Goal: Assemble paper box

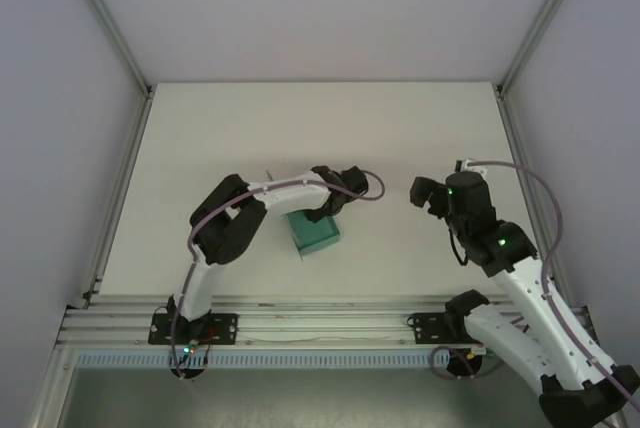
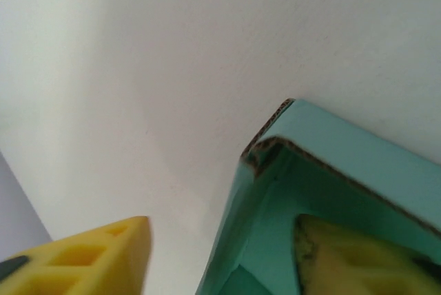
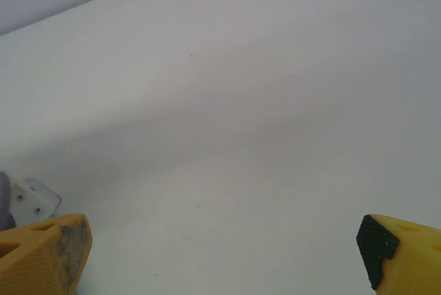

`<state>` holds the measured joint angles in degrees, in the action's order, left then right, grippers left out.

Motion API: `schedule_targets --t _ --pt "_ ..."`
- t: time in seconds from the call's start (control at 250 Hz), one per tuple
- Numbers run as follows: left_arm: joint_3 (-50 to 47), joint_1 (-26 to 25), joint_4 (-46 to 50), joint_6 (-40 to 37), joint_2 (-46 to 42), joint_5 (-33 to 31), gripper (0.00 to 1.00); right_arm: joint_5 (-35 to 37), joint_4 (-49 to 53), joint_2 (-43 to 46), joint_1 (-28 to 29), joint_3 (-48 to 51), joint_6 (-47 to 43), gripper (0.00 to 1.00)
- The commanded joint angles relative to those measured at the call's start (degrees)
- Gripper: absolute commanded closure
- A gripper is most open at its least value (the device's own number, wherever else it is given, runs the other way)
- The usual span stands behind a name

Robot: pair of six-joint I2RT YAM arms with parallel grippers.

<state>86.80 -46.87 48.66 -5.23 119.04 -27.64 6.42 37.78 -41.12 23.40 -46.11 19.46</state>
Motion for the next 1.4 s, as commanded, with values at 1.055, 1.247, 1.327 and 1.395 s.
schedule_targets --t 1.055,1.247,1.327,1.395 --pt "-39.67 38.53 -16.45 35.94 -56.81 34.27 0.00 -38.26 3.00 -79.49 16.39 -50.29 -72.96 0.13" --pt "-39.17 38.61 -12.83 35.13 -58.74 31.25 0.00 -31.48 4.26 -87.50 17.58 -57.11 -71.34 0.47" --pt "-38.65 38.61 -12.37 35.11 -59.10 30.76 0.00 -31.40 3.36 -86.95 17.59 -56.39 -68.32 0.60" --pt "-38.39 38.61 -12.17 35.01 -59.52 30.45 0.00 -30.24 -0.91 -83.84 17.54 -52.19 -64.29 0.70"
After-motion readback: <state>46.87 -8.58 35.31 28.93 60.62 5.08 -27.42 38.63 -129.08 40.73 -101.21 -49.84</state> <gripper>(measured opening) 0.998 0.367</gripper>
